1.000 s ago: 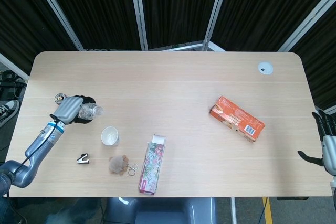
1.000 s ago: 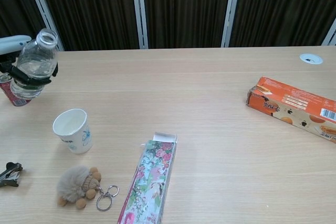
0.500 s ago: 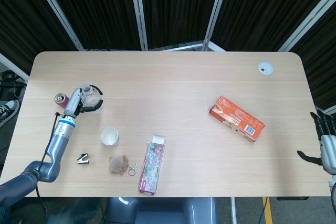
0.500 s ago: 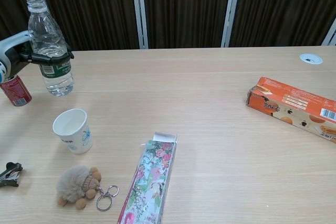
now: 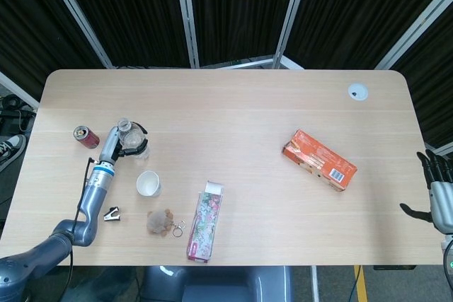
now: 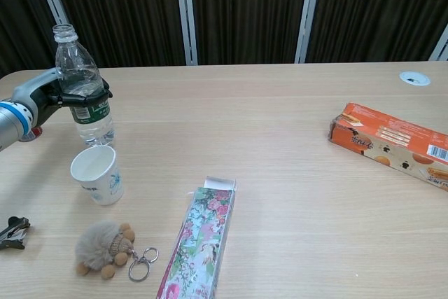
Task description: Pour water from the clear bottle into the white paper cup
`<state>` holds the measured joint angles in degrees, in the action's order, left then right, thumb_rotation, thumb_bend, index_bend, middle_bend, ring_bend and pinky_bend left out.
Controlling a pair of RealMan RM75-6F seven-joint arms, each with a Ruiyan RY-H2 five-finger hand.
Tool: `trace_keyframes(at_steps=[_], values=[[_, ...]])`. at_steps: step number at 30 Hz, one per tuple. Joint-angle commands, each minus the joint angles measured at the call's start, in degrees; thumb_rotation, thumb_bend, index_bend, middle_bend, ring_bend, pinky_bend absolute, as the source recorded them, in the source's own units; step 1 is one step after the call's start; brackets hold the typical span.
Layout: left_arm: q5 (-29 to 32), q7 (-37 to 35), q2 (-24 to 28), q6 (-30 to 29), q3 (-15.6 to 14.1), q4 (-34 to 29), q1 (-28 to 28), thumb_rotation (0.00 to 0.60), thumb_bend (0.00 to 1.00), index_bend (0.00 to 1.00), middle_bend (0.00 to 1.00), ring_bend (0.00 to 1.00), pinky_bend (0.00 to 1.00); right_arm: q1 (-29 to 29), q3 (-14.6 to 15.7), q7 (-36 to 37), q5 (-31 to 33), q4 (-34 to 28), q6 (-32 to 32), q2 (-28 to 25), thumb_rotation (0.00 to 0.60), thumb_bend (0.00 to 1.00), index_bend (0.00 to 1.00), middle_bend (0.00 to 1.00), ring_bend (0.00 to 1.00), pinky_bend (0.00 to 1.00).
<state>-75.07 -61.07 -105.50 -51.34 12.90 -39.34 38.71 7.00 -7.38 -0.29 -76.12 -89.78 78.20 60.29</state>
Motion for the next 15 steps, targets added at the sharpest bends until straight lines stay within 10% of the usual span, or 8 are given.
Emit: trace_keyframes(at_steps=[1,15], values=[[-0.61,-0.98,-0.52,0.5,-0.39,0.95,0.08,0.6,0.38,0.55,0.41,0.38,0.39,0.04,0.02,-0.02,0.12,0.09,-0.15,0.06,0.6,0.0,0.0,0.0,0.0,0.0],[-2.48,-2.35,-1.02,0.35,-1.65,2.99,-0.23,0.6,0.07,0.28,0.27,0.28,0.31,0.05,0.05,-0.38,0.08,0.05,-0.02,0.19,0.6,0.0,0.0,0.0,0.0,0.0]])
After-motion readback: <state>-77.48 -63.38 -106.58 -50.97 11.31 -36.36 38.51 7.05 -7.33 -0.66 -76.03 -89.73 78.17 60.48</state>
